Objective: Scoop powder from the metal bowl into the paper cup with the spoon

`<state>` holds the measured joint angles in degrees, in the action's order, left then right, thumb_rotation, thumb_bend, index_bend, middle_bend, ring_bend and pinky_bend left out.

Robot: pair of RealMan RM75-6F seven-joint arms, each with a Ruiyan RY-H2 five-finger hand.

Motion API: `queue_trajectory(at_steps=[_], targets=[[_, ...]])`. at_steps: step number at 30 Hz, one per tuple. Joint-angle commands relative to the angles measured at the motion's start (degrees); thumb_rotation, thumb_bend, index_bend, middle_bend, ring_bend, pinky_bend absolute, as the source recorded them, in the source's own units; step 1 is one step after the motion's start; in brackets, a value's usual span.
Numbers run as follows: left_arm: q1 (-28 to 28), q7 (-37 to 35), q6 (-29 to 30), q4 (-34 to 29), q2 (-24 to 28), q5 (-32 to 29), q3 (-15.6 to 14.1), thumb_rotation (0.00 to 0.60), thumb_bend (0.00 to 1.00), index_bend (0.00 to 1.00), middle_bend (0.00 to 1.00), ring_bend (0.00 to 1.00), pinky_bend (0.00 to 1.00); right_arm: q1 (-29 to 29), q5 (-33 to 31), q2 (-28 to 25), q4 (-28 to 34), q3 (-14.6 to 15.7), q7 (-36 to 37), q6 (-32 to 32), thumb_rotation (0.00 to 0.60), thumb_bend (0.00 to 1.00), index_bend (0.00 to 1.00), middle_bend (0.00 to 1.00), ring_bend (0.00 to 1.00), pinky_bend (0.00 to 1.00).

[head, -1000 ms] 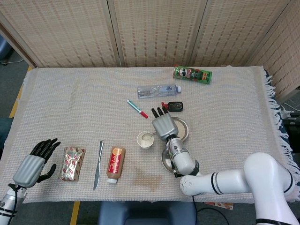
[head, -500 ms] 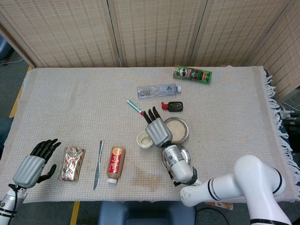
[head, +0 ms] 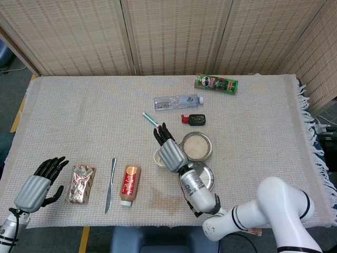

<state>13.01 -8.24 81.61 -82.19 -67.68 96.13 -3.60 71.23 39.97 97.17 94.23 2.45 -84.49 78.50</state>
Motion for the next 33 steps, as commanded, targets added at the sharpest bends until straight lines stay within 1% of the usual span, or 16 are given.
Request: queue_trajectory(at_steps=[1,6,12,18,20,22,23,27,28,31,33], targets=[[0.02,0.16,-0.14,0.05,-0.06,-0.19,0.08,0.600,0.49,0.00,0.00,0.00,0.09,0.10,4.47,1.00,-1.57,2.45,-4.76,1.46,0.600,0.33,0.59,0.00,0.00,0.00],[0.17,0.01,-0.47,0.04,-0.07,-0.27,0.09,0.600,0.49,0.00,0.00,0.00,0.09,-0.35,7.48,2.50,-3.02,3.72,-10.25,2.49,0.600,0.33,0.58,0.00,0.00,0.00],[0.13,-0.27,-0.36,0.15,-0.03,-0.32,0.14,0.600,0.49,0.00,0.00,0.00,0.09,-1.05,10.39,3.17,-3.95,3.99,-13.14,2.08,0.600,0.33,0.58,0.00,0.00,0.00],[0.18,-0.52,-0.37,0.20,0.05,-0.13,0.04,0.600,0.49,0.00,0.00,0.00,0.09,-1.71,15.63,3.01,-5.16,5.27,-17.03,2.50,0.600,0.33,0.58,0.00,0.00,0.00],[0.22,-0.61,-0.39,0.27,0.02,-0.11,0.04,0.600,0.49,0.00,0.00,0.00,0.09,-2.51,15.91,3.00,-5.05,4.93,-16.84,2.55,0.600,0.33,0.58,0.00,0.00,0.00],[0.18,-0.59,-0.25,0.21,0.05,0.04,-0.01,0.600,0.49,0.00,0.00,0.00,0.09,-3.79,15.09,3.02,-4.59,3.81,-16.20,2.92,0.600,0.33,0.57,0.00,0.00,0.00],[0.15,-0.53,-0.14,0.12,0.08,0.11,-0.02,0.600,0.49,0.00,0.00,0.00,0.09,-4.39,14.87,2.96,-4.27,3.12,-15.26,3.16,0.600,0.33,0.57,0.00,0.00,0.00],[-0.05,-0.56,0.31,0.08,0.20,0.28,-0.07,0.600,0.49,0.00,0.00,0.00,0.09,-8.36,13.44,2.27,-1.93,-0.92,-7.30,5.32,0.600,0.33,0.55,0.00,0.00,0.00],[-0.08,-0.54,0.35,0.10,0.20,0.30,-0.09,0.600,0.49,0.00,0.00,0.00,0.09,-9.71,12.31,1.62,-0.43,-2.41,-4.18,5.53,0.600,0.33,0.55,0.00,0.00,0.00],[-0.11,-0.38,0.35,0.06,0.21,0.41,-0.17,0.600,0.49,0.00,0.00,0.00,0.09,-12.99,9.71,-1.28,4.07,-5.64,4.24,5.06,0.600,0.33,0.55,0.00,0.00,0.00],[-0.15,-0.26,0.45,-0.03,0.21,0.49,-0.20,0.600,0.49,0.00,0.00,0.00,0.09,-14.93,9.03,-3.64,6.62,-6.51,9.28,4.28,0.600,0.33,0.55,0.00,0.00,0.00]])
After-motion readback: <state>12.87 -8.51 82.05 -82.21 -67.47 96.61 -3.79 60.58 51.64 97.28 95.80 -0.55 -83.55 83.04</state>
